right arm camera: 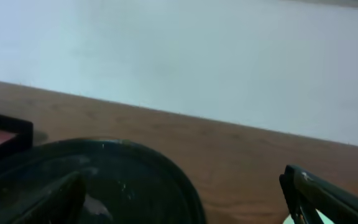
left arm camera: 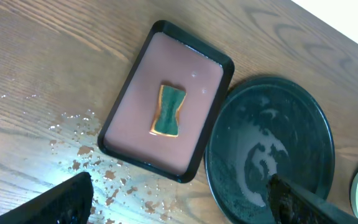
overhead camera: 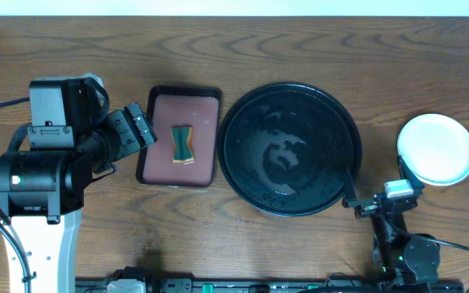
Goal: Clean dirty plates on tray and stack at the side
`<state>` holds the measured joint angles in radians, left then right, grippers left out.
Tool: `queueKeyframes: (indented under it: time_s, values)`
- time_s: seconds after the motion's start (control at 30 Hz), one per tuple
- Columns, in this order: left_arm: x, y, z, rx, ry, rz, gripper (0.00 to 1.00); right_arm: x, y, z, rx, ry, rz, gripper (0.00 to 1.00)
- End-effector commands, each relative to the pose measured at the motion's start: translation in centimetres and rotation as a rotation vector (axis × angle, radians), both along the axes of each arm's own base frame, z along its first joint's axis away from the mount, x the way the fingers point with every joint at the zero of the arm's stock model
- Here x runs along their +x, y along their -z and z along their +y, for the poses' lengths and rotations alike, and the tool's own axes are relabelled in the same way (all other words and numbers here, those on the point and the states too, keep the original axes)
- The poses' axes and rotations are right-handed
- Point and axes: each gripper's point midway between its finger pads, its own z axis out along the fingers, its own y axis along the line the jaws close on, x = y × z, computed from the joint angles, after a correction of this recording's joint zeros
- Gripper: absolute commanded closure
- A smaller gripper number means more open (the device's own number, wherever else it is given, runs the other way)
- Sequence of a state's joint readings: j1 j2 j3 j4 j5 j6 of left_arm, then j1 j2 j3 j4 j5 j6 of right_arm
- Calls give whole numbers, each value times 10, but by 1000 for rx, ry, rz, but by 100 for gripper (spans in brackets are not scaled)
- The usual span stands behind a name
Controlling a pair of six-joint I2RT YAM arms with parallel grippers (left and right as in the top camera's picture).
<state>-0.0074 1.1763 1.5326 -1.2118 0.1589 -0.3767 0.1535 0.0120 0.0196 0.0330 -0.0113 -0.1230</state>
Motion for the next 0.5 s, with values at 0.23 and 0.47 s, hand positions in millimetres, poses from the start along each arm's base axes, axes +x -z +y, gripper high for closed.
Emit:
queueKeyframes:
  time_s: [0.23, 0.47]
  values:
    - [0, -5, -1, -2, 11, -13, 10, 0, 31, -1, -29, 0, 109, 1]
    - [0, -5, -1, -2, 11, -13, 10, 0, 33, -1, -30, 3, 116, 1]
